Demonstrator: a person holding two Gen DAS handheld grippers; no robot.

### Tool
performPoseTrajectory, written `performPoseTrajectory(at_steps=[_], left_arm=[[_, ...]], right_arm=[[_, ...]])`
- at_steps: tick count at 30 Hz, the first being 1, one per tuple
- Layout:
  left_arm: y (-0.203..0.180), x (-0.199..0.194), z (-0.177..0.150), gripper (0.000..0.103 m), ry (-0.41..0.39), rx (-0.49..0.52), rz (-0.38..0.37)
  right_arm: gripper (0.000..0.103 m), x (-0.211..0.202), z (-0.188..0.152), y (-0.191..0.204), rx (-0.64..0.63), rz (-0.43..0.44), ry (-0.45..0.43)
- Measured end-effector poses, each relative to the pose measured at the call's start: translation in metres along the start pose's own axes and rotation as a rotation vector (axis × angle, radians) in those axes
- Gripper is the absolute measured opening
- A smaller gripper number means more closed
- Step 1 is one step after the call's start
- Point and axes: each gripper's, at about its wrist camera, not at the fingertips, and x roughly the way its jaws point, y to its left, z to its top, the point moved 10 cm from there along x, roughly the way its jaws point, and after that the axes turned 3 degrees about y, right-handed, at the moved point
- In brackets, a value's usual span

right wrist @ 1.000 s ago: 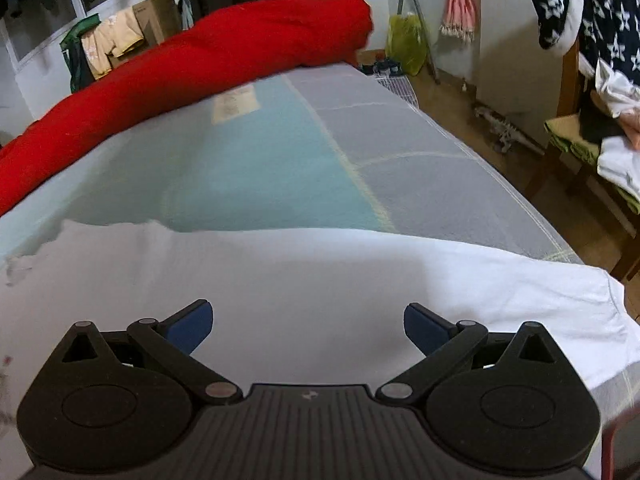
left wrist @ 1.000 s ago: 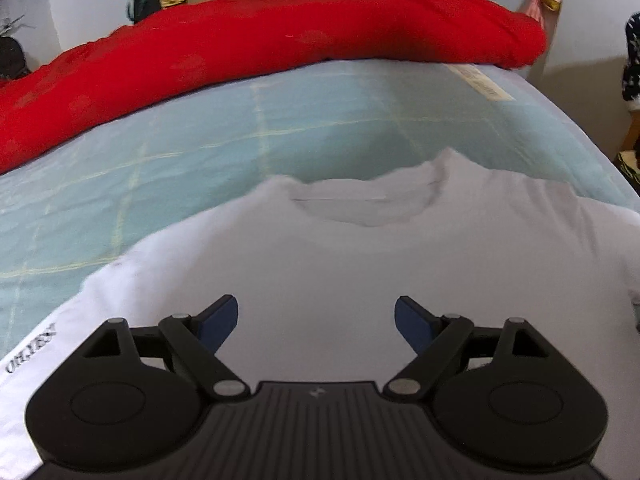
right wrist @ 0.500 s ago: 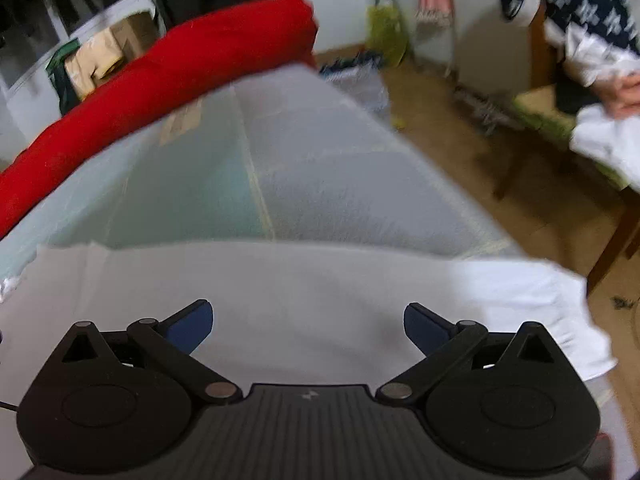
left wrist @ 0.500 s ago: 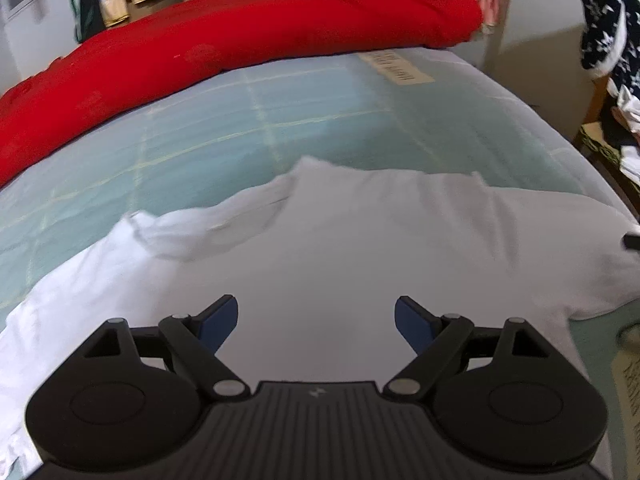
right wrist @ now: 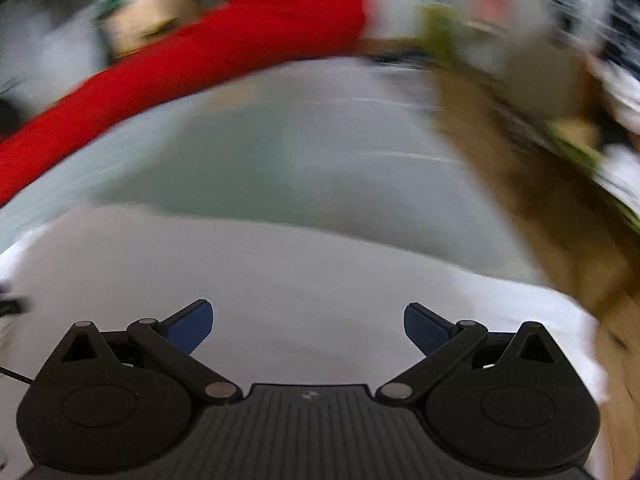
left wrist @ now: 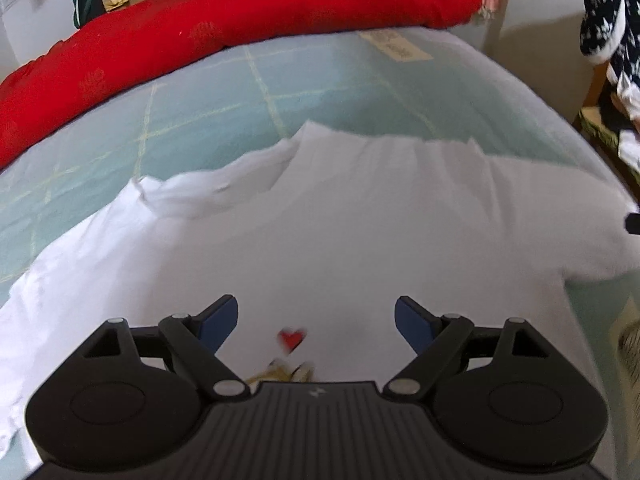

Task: Fold clothes
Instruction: 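Smooth the white shirt front near the collar with both open tools, then sweep both open tools across the printed 'Remember Memory' shirt front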

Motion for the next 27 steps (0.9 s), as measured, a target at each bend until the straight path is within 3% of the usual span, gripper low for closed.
performPoseTrajectory(at_steps=[2,5,9,12,14,22,27], left_arm=[[0.01,-0.001,-0.01,0.086,0.008,0.001,-0.004],[0.025,-0.004,-0.024,0.086,0.019,0.002,-0.01],[0.045,-0.006,-0.043,0.086,0.034,0.004,-0.018],[0.059,-0.009,-0.058,0.086,0.04,0.003,-0.028],[0.066,-0.01,-0.068,0.086,0.027,-0.005,-0.054],[0.067,-0.02,-0.086,0.089,-0.043,0.1,-0.117],[0.083,-0.042,-0.13,0.089,-0.006,0.112,-0.139]], right_arm=[[0.103,0.009,-0.002,0.052,-0.078,0.104,0.014],[0.103,0.022,-0.011,0.12,-0.181,0.193,0.049],[0.103,0.037,-0.028,0.179,-0.344,0.23,0.065],[0.103,0.06,-0.045,0.192,-0.376,0.21,0.129],[0.103,0.075,-0.049,0.187,-0.4,0.15,0.148],[0.103,0.079,-0.057,0.194,-0.406,0.066,0.085],[0.103,0.065,-0.071,0.182,-0.423,0.067,0.109]])
